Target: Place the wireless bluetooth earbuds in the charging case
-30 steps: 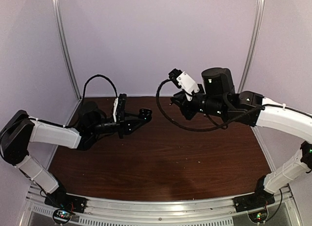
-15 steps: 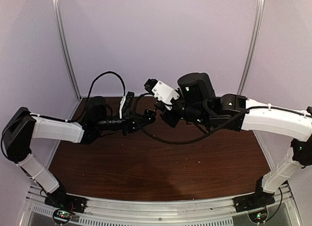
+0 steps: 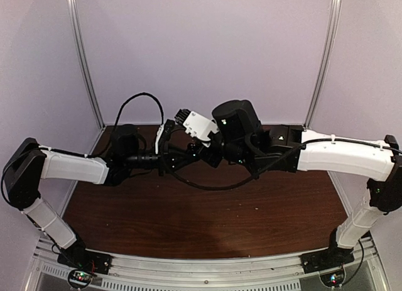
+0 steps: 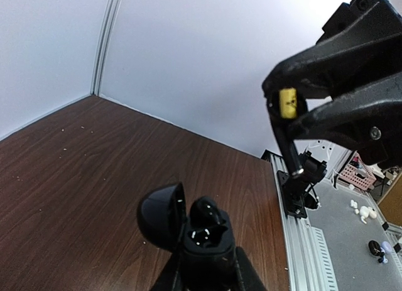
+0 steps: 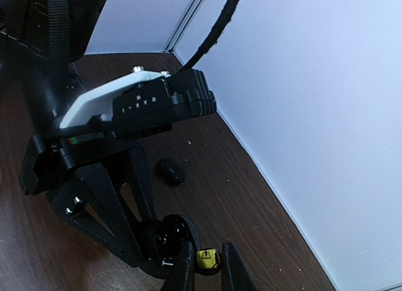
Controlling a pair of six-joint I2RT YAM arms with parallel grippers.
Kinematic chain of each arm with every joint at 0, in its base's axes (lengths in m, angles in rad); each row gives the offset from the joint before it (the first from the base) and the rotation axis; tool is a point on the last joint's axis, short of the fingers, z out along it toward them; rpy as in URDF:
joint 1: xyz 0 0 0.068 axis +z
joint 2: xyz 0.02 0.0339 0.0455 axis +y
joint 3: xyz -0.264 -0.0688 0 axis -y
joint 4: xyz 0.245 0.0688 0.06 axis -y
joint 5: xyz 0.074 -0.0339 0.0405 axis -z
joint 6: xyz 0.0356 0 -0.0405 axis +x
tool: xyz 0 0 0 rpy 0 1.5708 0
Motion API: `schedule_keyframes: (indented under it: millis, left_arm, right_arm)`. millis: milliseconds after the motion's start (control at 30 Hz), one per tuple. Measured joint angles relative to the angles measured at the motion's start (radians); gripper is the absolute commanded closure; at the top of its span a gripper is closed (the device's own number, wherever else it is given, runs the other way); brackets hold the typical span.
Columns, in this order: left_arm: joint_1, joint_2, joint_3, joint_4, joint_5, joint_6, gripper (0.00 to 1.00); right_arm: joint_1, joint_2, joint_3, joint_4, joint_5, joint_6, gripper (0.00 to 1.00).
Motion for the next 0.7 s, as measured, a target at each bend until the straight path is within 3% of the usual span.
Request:
schedule_keyframes:
  millis: [700]
  left_arm:
    - [-0.008,-0.024,-0.033,0.051,0.031,0.001,1.00]
  right_arm:
    - [0.022,0.034,-0.058,0.058,0.078,-0.074,0.89]
